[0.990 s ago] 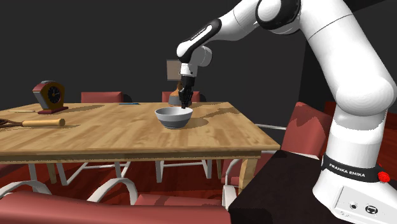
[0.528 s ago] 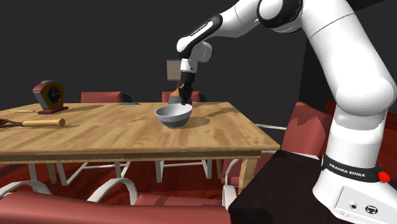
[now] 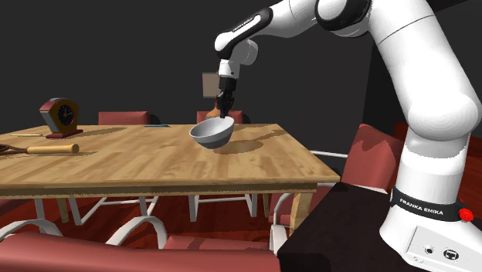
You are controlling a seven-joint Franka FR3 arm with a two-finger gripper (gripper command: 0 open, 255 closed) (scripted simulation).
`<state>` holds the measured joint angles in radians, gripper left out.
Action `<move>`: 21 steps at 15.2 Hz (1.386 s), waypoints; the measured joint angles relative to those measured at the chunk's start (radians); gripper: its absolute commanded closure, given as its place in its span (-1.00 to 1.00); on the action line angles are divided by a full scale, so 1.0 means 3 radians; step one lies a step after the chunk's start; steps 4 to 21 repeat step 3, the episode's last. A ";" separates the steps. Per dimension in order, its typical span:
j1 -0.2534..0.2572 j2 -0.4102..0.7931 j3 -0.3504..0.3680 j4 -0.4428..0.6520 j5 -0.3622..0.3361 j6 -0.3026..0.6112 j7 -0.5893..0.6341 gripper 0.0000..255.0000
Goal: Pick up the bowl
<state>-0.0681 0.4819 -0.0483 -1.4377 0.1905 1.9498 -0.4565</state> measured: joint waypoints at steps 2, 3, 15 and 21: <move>-0.0004 -0.0013 -0.0003 0.0065 -0.0005 -0.0078 0.0009 1.00; -0.0004 -0.0018 -0.0003 0.0083 -0.0007 -0.0101 0.0014 1.00; -0.0004 -0.0018 -0.0003 0.0083 -0.0007 -0.0101 0.0014 1.00; -0.0004 -0.0018 -0.0003 0.0083 -0.0007 -0.0101 0.0014 1.00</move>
